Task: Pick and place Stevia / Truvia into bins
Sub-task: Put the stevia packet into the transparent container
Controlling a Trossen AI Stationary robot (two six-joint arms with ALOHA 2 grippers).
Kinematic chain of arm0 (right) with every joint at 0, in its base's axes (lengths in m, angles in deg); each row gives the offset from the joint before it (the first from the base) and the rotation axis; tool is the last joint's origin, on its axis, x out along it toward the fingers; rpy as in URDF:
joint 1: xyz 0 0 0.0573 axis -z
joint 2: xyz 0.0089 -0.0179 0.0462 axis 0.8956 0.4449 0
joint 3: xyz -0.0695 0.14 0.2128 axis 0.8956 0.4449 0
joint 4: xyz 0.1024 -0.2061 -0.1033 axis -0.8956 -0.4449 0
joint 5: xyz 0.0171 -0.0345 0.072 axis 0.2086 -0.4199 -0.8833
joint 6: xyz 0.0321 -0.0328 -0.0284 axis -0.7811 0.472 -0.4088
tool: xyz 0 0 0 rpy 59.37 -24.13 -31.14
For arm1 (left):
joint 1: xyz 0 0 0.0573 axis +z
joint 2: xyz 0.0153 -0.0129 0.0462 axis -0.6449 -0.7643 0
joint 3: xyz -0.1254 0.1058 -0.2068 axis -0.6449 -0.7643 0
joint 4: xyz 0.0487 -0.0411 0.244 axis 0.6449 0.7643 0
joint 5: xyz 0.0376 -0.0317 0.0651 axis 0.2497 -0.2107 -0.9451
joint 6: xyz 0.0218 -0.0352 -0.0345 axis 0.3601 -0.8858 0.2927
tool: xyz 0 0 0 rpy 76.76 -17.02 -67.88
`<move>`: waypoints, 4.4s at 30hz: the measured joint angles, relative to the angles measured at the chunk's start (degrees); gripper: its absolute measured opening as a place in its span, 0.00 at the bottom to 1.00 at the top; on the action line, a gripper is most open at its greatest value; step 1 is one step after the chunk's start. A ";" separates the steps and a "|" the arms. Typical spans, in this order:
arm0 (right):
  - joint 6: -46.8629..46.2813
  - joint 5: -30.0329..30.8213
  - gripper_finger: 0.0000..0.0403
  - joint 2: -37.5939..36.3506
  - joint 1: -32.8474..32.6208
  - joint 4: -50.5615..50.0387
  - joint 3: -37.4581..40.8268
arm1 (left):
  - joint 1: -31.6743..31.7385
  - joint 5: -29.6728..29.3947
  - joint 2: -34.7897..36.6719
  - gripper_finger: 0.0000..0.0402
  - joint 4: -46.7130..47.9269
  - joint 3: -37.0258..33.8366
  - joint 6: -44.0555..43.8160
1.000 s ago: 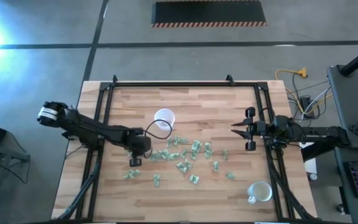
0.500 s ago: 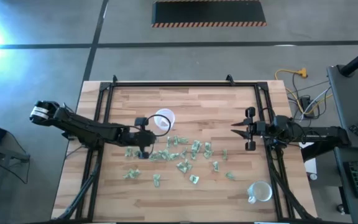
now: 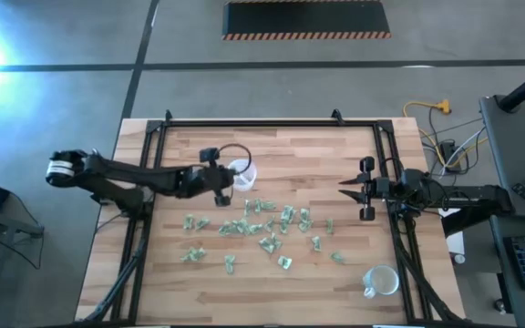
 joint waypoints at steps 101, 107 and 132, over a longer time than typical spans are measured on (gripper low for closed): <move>-2.27 -3.02 0.21 33.70 0.00 8.04 -7.65 | 5.56 10.70 -4.42 0.06 3.01 5.44 6.86; -2.81 -3.02 0.21 33.69 0.00 8.02 -7.65 | 5.55 10.79 -5.05 0.19 2.89 5.42 7.51; -0.78 -0.74 0.21 74.70 -3.30 -9.15 -32.83 | 2.85 10.81 -2.80 0.41 2.12 3.53 5.13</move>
